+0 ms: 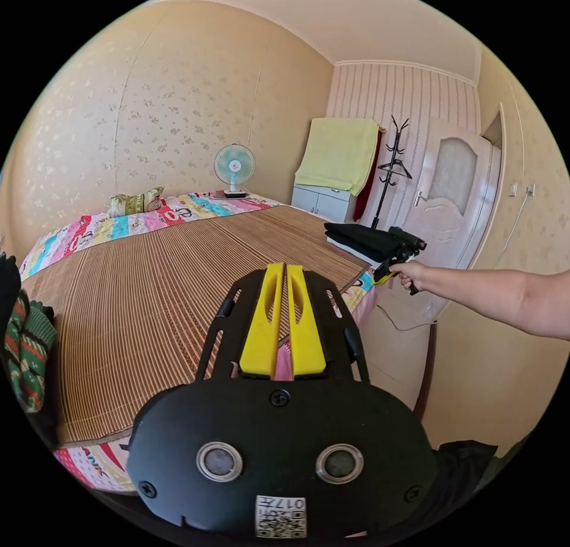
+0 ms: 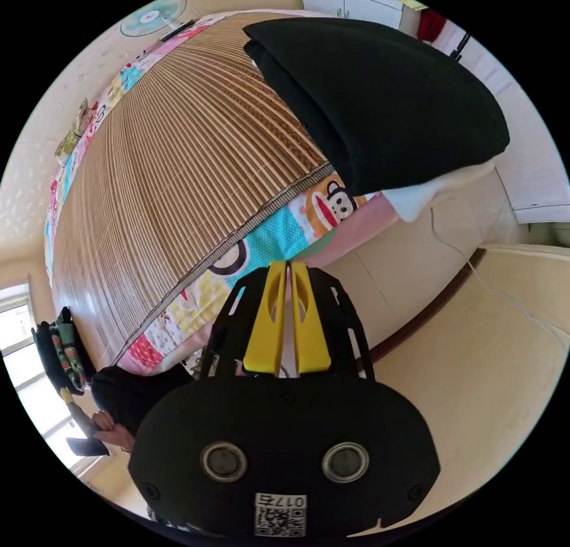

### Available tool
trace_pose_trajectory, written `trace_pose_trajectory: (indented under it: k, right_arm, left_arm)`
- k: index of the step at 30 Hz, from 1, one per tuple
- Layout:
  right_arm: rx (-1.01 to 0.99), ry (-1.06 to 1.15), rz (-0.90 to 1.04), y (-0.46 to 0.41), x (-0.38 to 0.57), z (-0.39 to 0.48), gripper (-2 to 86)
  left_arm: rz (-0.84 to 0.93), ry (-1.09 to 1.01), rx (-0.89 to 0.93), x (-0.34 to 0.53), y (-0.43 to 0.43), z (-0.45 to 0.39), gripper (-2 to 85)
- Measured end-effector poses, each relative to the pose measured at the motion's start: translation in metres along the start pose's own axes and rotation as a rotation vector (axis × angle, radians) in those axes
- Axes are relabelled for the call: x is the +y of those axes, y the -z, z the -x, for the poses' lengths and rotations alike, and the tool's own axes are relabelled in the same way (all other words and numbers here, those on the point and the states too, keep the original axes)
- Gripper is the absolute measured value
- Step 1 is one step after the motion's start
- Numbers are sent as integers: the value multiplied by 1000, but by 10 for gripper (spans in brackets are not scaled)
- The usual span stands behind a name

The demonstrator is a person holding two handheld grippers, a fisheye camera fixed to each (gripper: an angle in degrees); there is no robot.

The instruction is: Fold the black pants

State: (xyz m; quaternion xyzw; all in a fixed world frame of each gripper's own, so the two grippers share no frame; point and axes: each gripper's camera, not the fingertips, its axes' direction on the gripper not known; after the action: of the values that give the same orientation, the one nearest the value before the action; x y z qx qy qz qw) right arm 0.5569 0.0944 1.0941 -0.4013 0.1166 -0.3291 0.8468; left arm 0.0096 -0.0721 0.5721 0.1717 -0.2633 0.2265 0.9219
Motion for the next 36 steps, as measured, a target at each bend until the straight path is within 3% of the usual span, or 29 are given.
trace_pose_trajectory:
  k: [5, 8, 14, 19, 24, 31, 36]
  right_arm:
    - [-29, 59, -384, 61, 56, 8, 23]
    - [17, -25, -506, 88, 70, -7, 55]
    - [5, -93, -449, 95, 54, -30, 125]
    - [-64, -162, -369, 81, 39, -32, 139]
    - [-119, -257, -407, 71, 38, -29, 138]
    - [355, -107, -175, 58, -10, 45, 56]
    - [515, 30, -268, 94, -11, 100, 30]
  left_arm:
    - [-11, -2, 12, 2, 4, -3, -10]
    - [-17, 9, 18, 2, 4, -3, -10]
    - [-13, 14, 14, 1, -1, -8, -10]
    - [12, 0, 7, -2, -11, -16, -10]
    - [16, -3, 8, -3, -19, -20, -10]
    - [32, -1, 10, -4, -34, -23, -10]
    - [30, -3, 10, -5, -45, -24, -10]
